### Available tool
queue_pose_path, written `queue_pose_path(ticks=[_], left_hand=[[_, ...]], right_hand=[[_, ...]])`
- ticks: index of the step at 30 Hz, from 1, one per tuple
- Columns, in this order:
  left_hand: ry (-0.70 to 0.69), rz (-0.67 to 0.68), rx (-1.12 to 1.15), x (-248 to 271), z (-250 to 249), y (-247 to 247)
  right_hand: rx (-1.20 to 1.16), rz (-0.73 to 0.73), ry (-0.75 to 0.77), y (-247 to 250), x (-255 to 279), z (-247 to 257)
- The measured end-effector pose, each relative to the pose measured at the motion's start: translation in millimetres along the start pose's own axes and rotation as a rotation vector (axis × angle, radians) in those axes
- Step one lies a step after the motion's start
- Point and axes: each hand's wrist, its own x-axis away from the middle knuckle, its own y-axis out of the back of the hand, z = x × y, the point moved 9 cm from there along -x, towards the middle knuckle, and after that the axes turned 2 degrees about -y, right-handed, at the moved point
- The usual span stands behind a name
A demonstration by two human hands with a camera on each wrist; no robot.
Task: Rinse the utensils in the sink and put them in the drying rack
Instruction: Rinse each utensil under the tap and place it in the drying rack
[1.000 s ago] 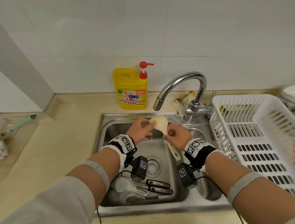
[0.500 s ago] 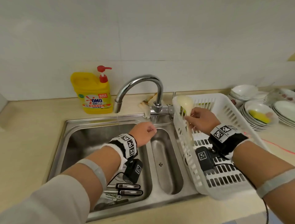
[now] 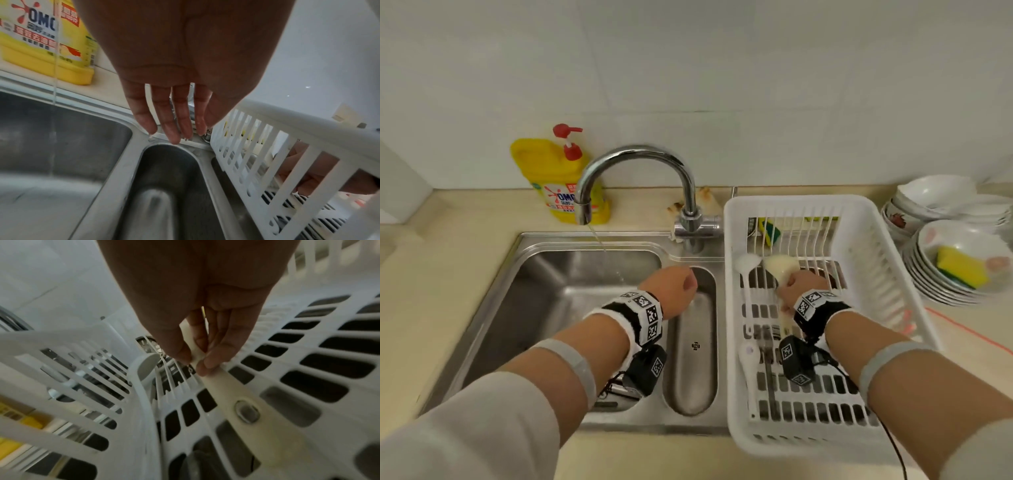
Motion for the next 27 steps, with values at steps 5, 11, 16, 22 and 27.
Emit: queue_pose_path(ticks=[5, 11, 16, 22, 27], left_hand=[[0.064, 0.0, 0.036, 3, 4, -7], [0.077, -0.014, 0.08, 3, 7, -7], [0.063, -0.018, 0.1, 3, 11, -9], [0.059, -0.007, 0.099, 1, 14, -9], [0.035, -0.017, 0.105, 1, 18, -2]], right_hand=[[-0.037, -0.047, 0.036, -7, -14, -2], [-0.187, -0.079, 0.11, -8, -14, -5], [-0.236, -0.067, 0.147, -11, -9, -3], [-0.273, -0.069, 0.137, -10, -4, -3], [-0.307, -0.155, 0.218, 34, 17, 31]])
